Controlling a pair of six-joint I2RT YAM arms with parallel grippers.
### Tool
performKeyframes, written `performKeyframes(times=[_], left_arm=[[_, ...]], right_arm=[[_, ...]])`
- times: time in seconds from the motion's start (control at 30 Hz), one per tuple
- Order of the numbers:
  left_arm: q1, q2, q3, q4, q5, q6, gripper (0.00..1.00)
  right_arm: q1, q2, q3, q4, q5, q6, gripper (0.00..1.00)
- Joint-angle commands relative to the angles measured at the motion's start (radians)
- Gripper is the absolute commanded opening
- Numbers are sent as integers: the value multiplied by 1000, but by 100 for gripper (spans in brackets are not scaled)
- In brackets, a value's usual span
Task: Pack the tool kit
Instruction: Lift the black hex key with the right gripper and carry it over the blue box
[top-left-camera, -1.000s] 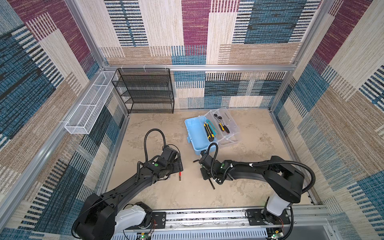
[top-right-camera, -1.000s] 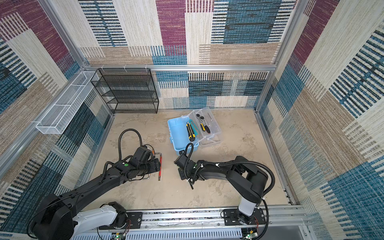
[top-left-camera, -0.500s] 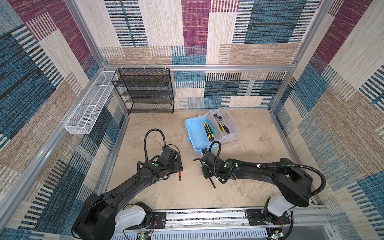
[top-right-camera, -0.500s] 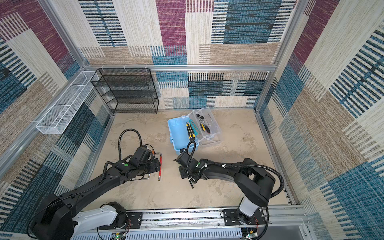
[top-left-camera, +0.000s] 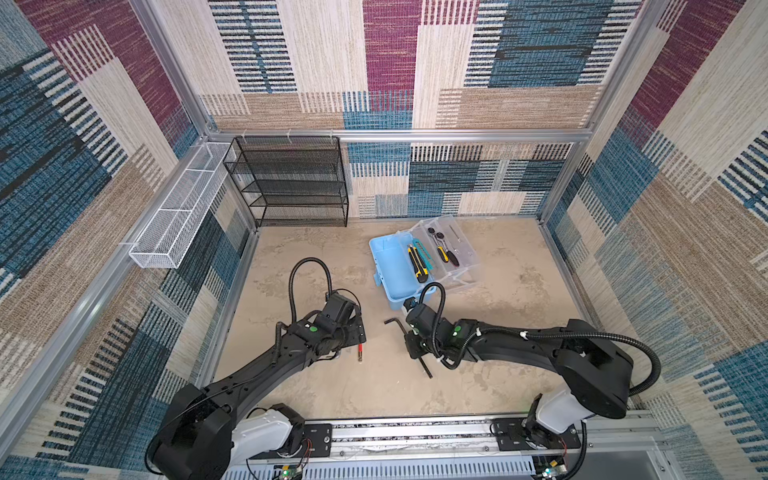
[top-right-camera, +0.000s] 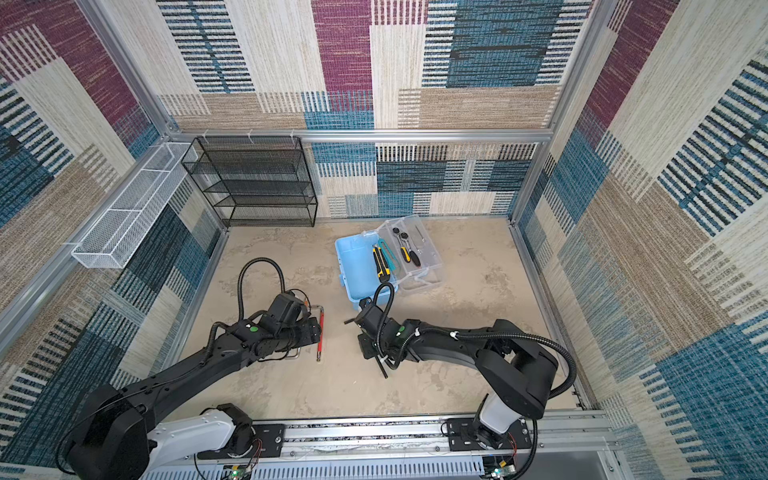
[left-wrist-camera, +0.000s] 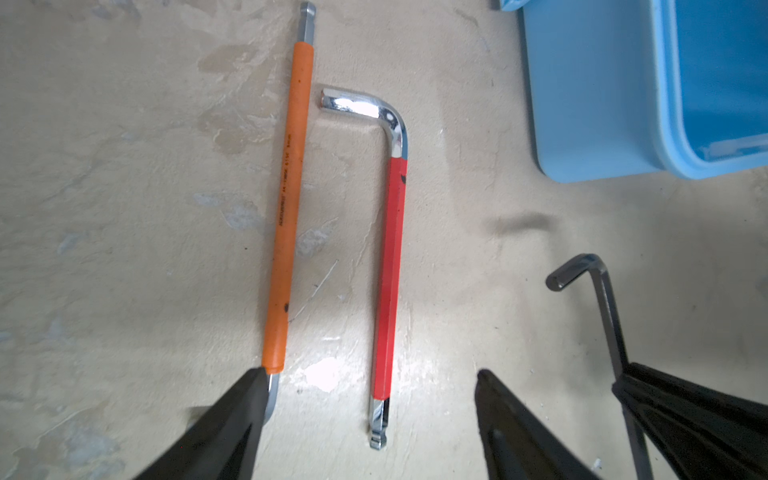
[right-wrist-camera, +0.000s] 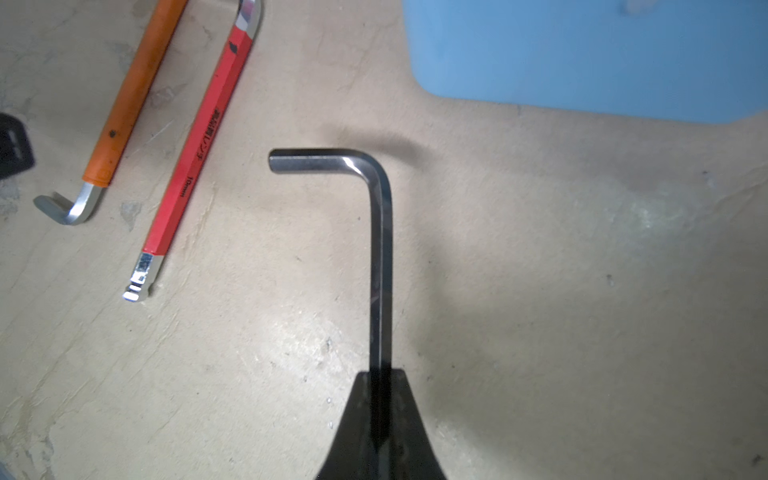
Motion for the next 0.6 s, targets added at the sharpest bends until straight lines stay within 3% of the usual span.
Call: performKeyframes(times=[0.0, 0.2, 0.57], left_arm=[[1, 4, 8, -8, 4, -7, 81], [1, 21, 18, -14, 17, -4, 80], [-1, 76, 60, -10, 54, 13, 77]], right_arm=[[0, -15, 27, 47, -16, -14, 0], [-14, -23, 99, 9, -22, -42, 0], [-148, 36, 297, -49, -9, -135, 1]])
